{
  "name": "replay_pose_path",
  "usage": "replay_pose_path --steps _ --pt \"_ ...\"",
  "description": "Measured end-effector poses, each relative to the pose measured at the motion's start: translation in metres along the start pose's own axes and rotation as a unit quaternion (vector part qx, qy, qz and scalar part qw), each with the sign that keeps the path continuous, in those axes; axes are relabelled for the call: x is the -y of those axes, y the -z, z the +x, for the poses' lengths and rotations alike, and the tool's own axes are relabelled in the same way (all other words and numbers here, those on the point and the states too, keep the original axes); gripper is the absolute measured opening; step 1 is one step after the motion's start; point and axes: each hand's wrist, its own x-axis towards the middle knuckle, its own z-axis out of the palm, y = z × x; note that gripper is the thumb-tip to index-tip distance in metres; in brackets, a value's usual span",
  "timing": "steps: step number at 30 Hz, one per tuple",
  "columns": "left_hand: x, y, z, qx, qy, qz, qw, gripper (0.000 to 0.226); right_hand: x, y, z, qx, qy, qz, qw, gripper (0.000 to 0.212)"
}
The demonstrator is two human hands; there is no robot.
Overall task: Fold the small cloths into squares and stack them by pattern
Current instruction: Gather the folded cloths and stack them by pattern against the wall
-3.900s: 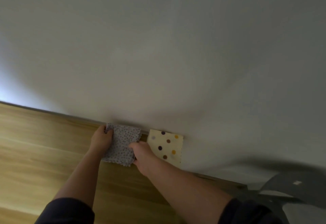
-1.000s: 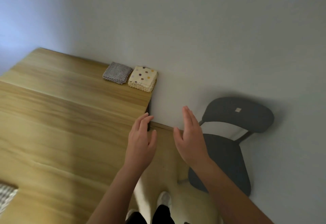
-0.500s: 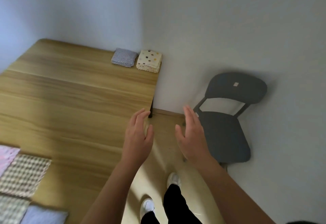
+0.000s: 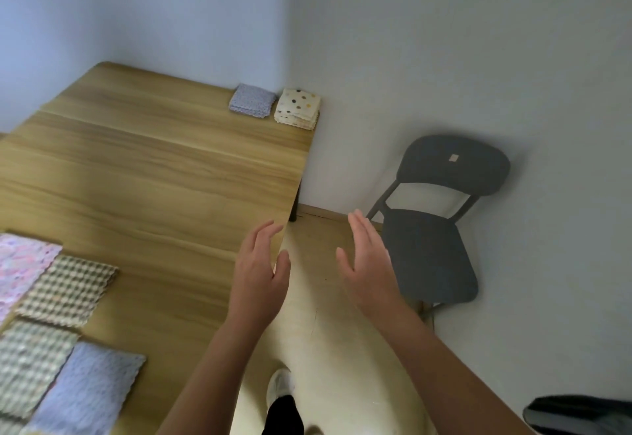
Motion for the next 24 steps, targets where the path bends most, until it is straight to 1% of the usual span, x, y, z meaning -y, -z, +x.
replay_pose_path --steps 8,11,19,22,24 --pt "-0.015 0.009 -0.082 -0.016 0.048 0.02 0.999 0.046 -0.011 0.006 -0.07 0.031 0.044 -0.004 0.999 0.06" --pt "-0.013 0.017 -0.114 -0.022 0.067 0.029 0.997 0.039 -0.011 0.0 -0.093 0.05 0.058 -0.006 0.997 0.06" --pt "0.018 0.063 -0.161 -0.049 0.109 0.051 0.992 0.04 0.02 -0.032 -0.135 0.106 0.105 -0.005 0.989 0.06" --pt "0.04 0.083 -0.179 -0.052 0.122 0.057 0.99 0.04 0.041 -0.057 -0.148 0.131 0.12 -0.012 0.984 0.06" --pt "0.061 0.097 -0.193 -0.045 0.149 0.056 0.986 0.039 0.056 -0.078 -0.156 0.149 0.126 -0.013 0.981 0.059"
